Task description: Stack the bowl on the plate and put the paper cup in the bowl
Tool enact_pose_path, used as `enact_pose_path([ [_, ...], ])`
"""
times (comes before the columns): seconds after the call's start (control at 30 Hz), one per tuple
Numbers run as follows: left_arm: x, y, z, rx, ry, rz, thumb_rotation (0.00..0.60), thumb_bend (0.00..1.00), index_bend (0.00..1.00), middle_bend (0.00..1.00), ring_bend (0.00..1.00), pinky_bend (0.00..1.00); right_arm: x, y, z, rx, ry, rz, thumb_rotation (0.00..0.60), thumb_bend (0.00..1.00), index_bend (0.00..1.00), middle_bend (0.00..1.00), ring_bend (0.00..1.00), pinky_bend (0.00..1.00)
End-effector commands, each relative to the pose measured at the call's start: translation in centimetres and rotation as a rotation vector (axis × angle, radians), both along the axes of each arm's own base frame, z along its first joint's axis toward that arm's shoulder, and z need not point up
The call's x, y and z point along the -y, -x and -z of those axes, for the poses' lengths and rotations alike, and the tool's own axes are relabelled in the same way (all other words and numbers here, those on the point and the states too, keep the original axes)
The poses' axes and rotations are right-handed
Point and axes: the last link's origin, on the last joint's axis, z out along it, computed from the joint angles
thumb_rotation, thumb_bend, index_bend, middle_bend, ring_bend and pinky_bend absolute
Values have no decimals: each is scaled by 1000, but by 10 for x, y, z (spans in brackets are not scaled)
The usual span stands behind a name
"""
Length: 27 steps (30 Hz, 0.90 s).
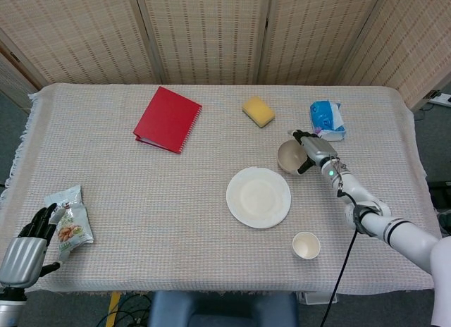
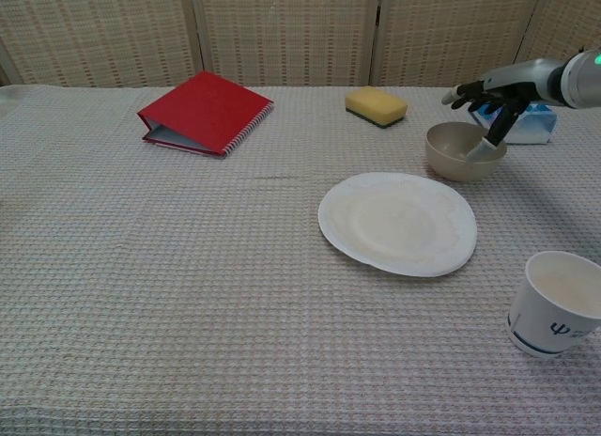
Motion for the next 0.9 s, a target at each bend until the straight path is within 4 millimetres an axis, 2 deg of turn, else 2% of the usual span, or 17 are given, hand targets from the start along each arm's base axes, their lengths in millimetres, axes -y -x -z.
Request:
enact_pose_path([
  [0.03, 0, 0, -1, 1, -2, 0, 600, 276, 0, 44, 0, 285, 0, 0, 7, -3, -10, 3, 600, 49, 0, 0, 0, 0],
  [0.27, 0, 1, -2, 4, -6, -3, 600, 276, 0, 44, 0, 285, 2, 3, 15, -13, -16, 5, 600, 56, 0, 0, 0, 0],
  [0.33, 0, 1, -2, 4, -6, -3, 600, 276, 0, 44, 0, 285, 3, 3, 16, -12, -8, 2, 600, 100, 0, 7, 0, 0],
  [0.4, 0, 1, -2, 3, -4, -3, 600, 277, 0, 44, 0, 285, 3, 3, 17, -13, 4, -7, 600, 147, 23, 66, 9, 4],
  [0.47, 0, 1, -2, 3, -3, -3, 600, 276, 0, 44, 0, 285, 4, 3, 16, -15, 18, -15, 600, 197, 72, 147, 49, 49],
  [0.53, 0, 1, -2, 3, -3, -2, 600, 276, 0, 44, 0, 285, 4, 3, 16, -14, 30, -20, 600, 251, 132, 232, 141, 167],
  [0.63, 0, 0, -2, 3, -4, 0, 600, 276, 0, 44, 0, 285, 3, 5, 16, -20, 33, -22, 600, 284, 204, 324, 226, 259],
  [0.9, -1, 0, 1, -1, 5, 3, 600, 276, 0, 44, 0, 285, 0, -5, 7, 16, 57, -53, 600, 282, 220, 332, 241, 281],
])
